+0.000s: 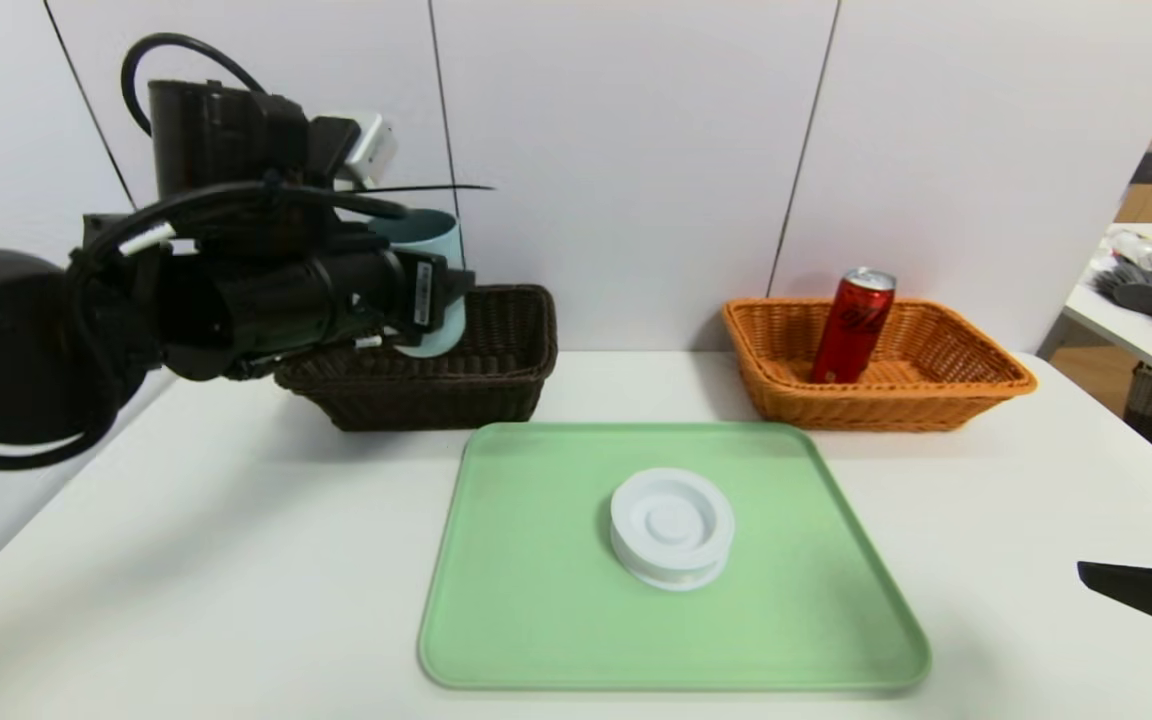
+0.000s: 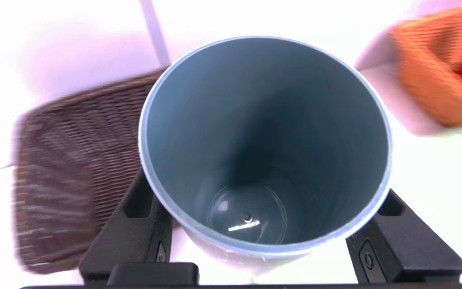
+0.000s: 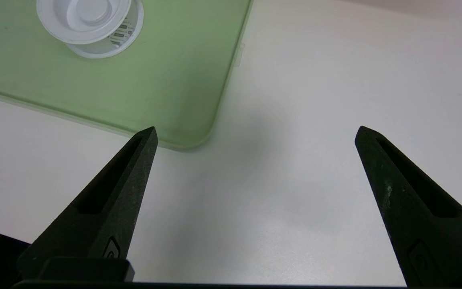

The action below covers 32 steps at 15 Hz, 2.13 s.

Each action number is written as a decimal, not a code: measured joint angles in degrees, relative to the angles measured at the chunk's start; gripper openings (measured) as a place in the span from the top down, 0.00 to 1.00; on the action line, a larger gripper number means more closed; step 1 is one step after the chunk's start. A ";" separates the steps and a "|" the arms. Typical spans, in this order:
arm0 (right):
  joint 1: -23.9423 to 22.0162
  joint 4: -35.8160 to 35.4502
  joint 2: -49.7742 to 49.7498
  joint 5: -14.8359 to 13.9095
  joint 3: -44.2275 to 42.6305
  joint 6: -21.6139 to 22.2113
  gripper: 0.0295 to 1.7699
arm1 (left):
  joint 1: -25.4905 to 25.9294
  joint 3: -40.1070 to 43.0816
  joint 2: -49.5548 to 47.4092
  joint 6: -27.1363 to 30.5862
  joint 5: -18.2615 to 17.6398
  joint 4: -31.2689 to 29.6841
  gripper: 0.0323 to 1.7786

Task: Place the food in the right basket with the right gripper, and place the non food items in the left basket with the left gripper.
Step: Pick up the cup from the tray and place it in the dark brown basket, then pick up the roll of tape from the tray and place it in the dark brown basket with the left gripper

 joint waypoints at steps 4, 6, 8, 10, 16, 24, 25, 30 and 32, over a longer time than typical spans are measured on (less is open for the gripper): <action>-0.18 0.02 -0.35 0.13 0.13 0.02 0.04 | 4.44 -11.76 2.99 0.24 -0.40 15.15 0.36; -0.21 0.00 -0.38 0.37 0.16 0.02 0.04 | 6.36 -16.26 5.24 0.07 -0.46 20.94 0.36; -0.21 -0.01 -0.38 0.41 0.16 0.10 0.04 | 9.07 -19.54 8.47 -0.09 -0.35 22.30 0.36; -0.22 -0.06 -0.32 0.41 0.21 0.11 0.04 | 10.86 -21.14 11.28 -0.06 0.02 22.70 0.36; -0.22 -0.32 -0.27 1.11 0.85 0.11 0.04 | 13.09 -27.70 18.40 -0.09 0.23 22.81 0.36; -0.38 -0.52 0.04 0.99 0.85 0.05 0.04 | 13.56 -30.73 22.25 -0.65 0.76 22.54 0.19; -0.38 -0.52 0.12 0.91 0.85 0.05 0.04 | 13.56 -30.73 22.33 -0.63 0.78 22.59 0.17; -0.93 -0.21 0.83 0.27 0.66 0.11 0.04 | 12.95 -31.98 21.46 -0.26 1.08 22.87 0.11; -0.99 -0.43 0.95 0.28 0.73 0.11 0.04 | 12.29 -32.48 20.59 -0.17 1.41 23.00 0.09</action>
